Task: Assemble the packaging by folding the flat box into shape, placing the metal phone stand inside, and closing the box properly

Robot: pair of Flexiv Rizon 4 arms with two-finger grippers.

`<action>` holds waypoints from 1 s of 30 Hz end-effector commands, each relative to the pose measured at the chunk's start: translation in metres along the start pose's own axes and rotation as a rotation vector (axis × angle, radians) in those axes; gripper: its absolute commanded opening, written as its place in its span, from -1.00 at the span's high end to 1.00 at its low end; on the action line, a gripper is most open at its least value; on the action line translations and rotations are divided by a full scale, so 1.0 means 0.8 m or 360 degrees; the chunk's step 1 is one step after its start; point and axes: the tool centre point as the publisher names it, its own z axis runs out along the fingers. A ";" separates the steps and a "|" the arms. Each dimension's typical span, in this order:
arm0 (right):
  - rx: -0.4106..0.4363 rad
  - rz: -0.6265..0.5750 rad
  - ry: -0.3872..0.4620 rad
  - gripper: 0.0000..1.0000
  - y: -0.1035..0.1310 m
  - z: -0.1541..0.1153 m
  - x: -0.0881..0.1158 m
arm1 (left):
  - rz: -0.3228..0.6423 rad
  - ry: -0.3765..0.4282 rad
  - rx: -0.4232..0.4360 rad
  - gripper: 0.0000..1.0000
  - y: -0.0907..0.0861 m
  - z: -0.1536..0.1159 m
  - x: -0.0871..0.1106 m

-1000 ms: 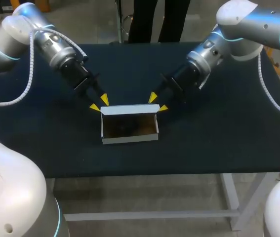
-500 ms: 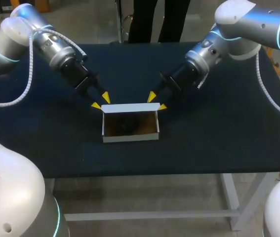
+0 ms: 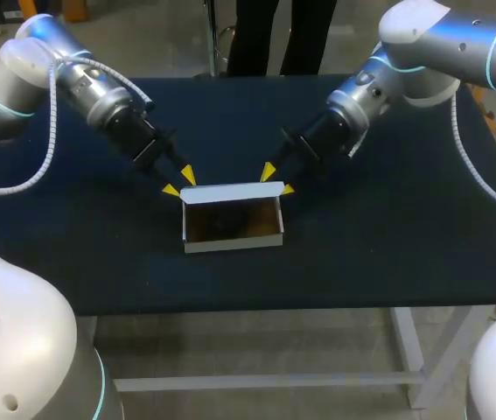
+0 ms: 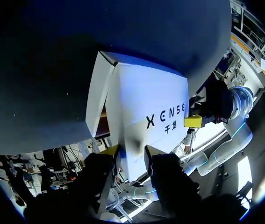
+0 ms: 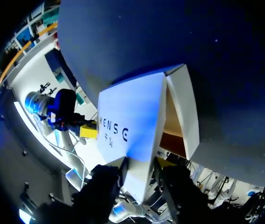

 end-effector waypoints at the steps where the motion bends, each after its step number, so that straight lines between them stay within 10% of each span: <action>1: 0.0021 -0.0001 0.0004 0.16 0.006 0.000 0.002 | -0.0020 -0.0012 -0.0005 0.20 0.001 0.003 0.000; 14: 0.0011 -0.0005 0.0015 0.18 0.003 0.001 0.004 | -0.0066 -0.0085 -0.0030 0.15 0.004 0.009 0.003; 30: 0.0010 0.0008 0.0015 0.21 0.005 0.006 0.004 | -0.0015 0.0137 0.0043 0.44 -0.005 0.007 0.010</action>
